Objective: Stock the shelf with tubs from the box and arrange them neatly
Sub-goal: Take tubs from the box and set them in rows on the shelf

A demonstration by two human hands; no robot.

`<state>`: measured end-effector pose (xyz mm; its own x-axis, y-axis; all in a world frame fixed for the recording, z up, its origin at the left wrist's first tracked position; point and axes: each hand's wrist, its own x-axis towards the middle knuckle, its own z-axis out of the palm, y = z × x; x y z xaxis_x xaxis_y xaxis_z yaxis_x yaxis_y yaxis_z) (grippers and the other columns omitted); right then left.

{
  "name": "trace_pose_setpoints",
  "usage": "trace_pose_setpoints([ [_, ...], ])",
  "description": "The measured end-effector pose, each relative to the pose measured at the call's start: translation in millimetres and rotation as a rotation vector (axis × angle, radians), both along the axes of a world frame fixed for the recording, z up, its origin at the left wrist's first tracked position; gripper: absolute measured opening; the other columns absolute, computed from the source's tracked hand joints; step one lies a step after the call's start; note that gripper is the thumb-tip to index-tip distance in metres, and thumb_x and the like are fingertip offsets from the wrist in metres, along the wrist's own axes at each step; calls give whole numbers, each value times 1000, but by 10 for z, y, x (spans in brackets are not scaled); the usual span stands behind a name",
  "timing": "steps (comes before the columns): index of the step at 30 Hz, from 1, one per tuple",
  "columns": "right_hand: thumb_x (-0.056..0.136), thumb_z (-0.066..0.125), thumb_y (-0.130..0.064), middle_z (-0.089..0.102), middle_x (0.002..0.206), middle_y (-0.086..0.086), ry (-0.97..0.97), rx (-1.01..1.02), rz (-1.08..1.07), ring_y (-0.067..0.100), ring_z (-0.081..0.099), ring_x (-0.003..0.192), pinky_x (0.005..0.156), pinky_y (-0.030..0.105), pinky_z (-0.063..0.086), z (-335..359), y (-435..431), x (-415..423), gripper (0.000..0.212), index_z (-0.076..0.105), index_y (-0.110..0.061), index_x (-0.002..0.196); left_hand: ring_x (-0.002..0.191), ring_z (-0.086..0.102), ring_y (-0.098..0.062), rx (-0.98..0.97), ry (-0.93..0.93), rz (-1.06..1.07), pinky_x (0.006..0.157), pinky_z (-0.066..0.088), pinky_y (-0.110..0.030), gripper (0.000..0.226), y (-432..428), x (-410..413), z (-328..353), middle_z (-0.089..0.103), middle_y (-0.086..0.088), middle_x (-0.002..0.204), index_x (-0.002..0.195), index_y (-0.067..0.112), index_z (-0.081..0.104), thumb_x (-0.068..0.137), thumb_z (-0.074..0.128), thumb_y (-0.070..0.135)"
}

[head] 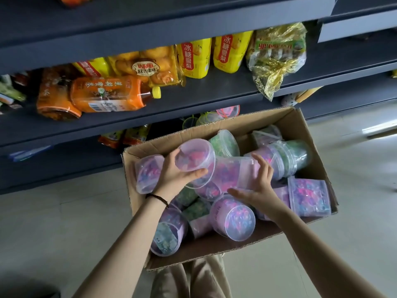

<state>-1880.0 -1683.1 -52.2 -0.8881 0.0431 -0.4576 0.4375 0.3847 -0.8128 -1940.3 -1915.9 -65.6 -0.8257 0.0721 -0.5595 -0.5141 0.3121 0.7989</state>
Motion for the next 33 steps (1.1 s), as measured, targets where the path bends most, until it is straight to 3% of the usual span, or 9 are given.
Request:
trace_pose_setpoints([
  [6,67,85,-36,26,123,-6,56,0,-176,7,29,118,109,30,30,-54,-79,-92,74,36,-32,122,124,44,-17,-106,55,122,105,41,-41,114,64,124,-212,44,0,134,132,25,39,36,80,71],
  [11,65,88,-26,19,134,-4,-23,26,-227,10,24,126,105,29,24,-69,-68,-91,96,28,-31,139,120,42,-11,-9,140,235,91,40,-15,82,319,54,-194,41,9,122,121,24,37,58,89,36],
  [14,62,88,-35,28,145,5,-64,70,-272,20,28,135,108,34,29,-31,-59,-75,109,21,-24,147,118,44,-10,-4,183,286,86,41,-11,81,365,74,-159,41,19,117,119,25,38,58,91,31],
  [17,61,88,-40,51,118,-4,-63,87,-286,21,51,115,94,33,44,146,-96,-82,102,28,-24,143,116,42,-7,42,213,352,78,40,-2,95,297,116,43,38,18,122,131,25,29,59,91,19],
  [20,62,89,-37,52,108,-11,-8,31,-290,16,55,100,90,35,49,478,-201,-139,97,31,-26,140,121,41,-7,71,296,366,80,39,2,103,156,117,493,37,6,135,142,16,24,61,89,12],
  [25,60,91,-33,52,118,-13,212,-172,-291,11,56,114,93,24,50,1436,-485,-348,90,35,-34,131,120,50,-6,179,452,372,98,45,-23,96,-180,22,1587,53,2,129,132,17,44,49,88,35],
  [29,50,87,-52,50,132,-3,411,-256,-251,10,51,123,105,38,44,2367,-700,-548,99,34,-39,132,123,49,-8,212,636,384,102,42,-26,92,-420,-19,2579,51,1,131,132,19,43,53,86,39],
  [31,54,86,-45,48,131,-8,510,-270,-220,-3,48,120,103,22,42,2835,-821,-627,95,34,-36,133,125,48,-11,210,738,419,102,41,-26,100,-550,-13,3058,50,-4,133,132,14,42,52,87,52],
  [33,57,83,-34,47,126,-13,594,-314,-189,-14,50,108,88,8,43,3270,-937,-695,92,34,-33,135,125,48,-16,216,827,426,100,43,-26,103,-690,24,3489,49,-9,133,133,8,42,53,84,59],
])
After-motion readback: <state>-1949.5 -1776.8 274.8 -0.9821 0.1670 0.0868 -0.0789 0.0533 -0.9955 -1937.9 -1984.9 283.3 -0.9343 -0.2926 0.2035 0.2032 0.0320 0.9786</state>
